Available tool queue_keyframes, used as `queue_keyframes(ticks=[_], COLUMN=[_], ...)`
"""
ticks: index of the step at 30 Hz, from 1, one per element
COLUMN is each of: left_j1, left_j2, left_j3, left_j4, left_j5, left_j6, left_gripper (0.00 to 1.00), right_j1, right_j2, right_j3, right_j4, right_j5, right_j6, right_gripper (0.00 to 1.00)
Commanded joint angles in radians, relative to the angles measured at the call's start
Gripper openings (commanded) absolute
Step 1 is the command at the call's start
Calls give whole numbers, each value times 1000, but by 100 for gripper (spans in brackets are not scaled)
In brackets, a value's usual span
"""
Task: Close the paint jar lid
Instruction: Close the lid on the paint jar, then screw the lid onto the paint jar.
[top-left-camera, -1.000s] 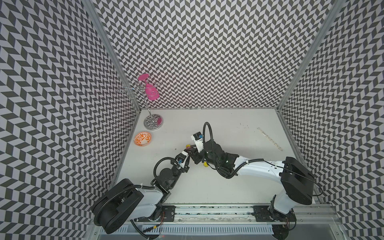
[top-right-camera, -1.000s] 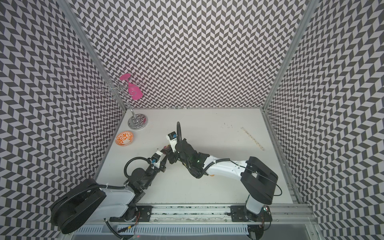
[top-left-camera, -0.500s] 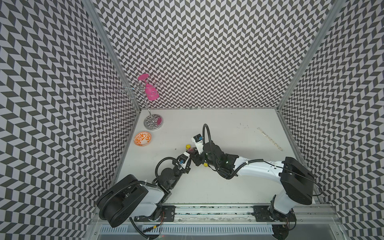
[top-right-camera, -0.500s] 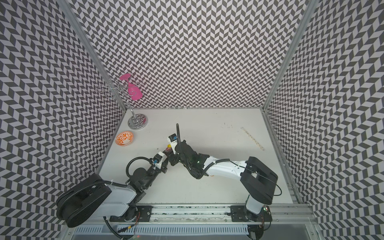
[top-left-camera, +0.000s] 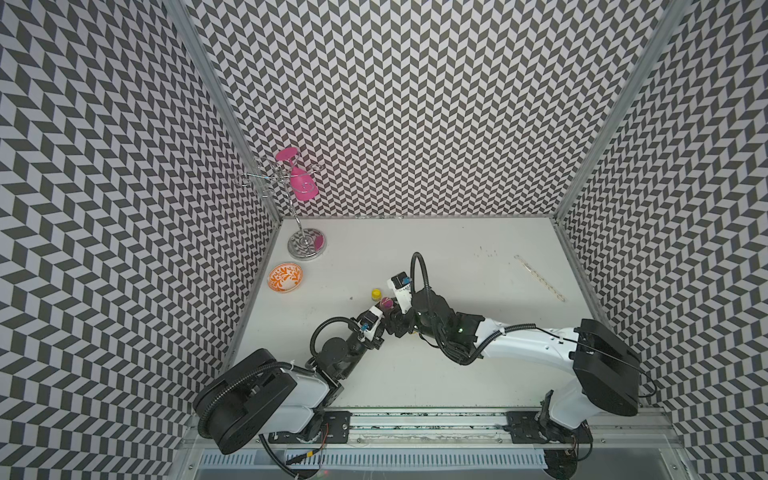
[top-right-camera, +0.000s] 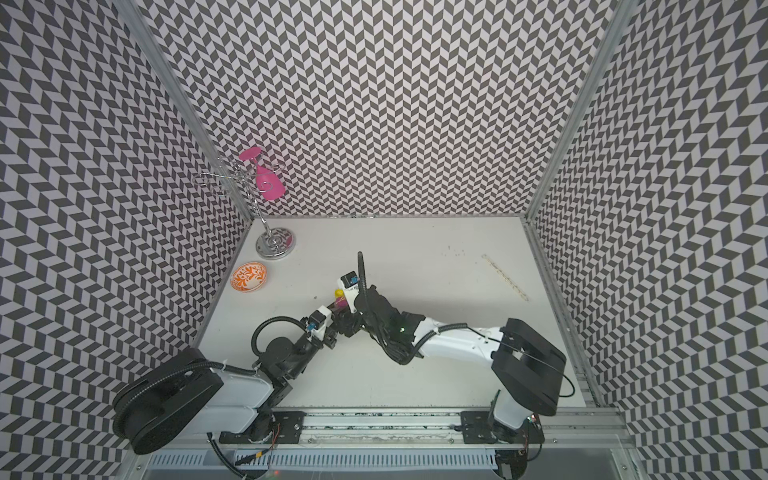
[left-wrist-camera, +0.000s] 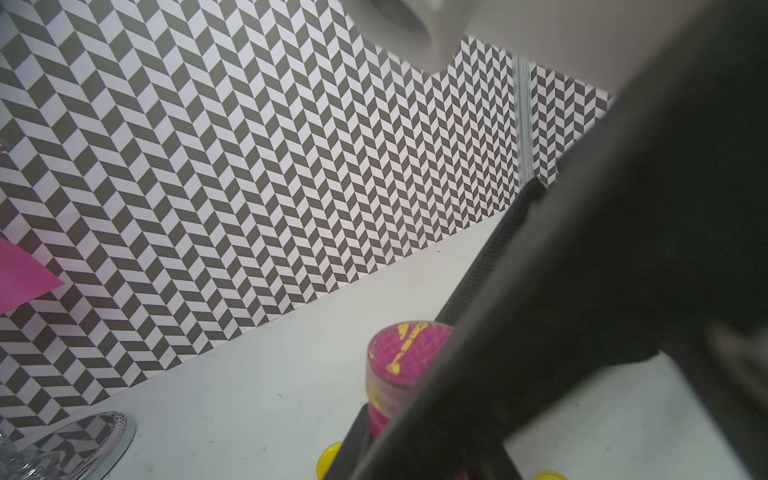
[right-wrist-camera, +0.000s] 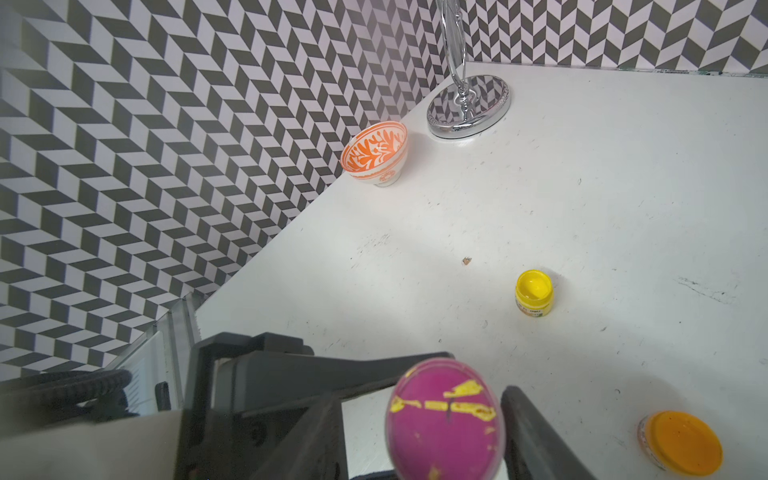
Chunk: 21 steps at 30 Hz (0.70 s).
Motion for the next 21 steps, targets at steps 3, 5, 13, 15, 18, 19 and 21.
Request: queue_keyframes(ticks=[3,5,13,15,18,19,21], left_j1=[4,8,35,51,72,77,83], left_j2=[-15,-19,-26,-22,-17,-15,-4], left_j3=[53,55,62,62,63,67,82], left_j4=[149,141,100,106,118,118,111], left_j5=[-21,-19,9,43,144,189,295], left_j6=[-38,-41,-68,-85,-103,-104,-97], left_gripper=[28,28,28,28,28,28,29], right_j1=[33,33,33,31,23,17,-11], right_j2=[-42,-67,-205,-254,-347,-377,-445], right_j3=[-87,-101,-188,-215,-254,-261,-263], right_j4=[-146,-158,-165,-157,-154,-157,-169], right_j5=[-51,-43,-6,2,41,53,62], right_j6=[-22,-21,-33,-56,-115,-133,-182], right_gripper=[64,65,65,66,66,66,66])
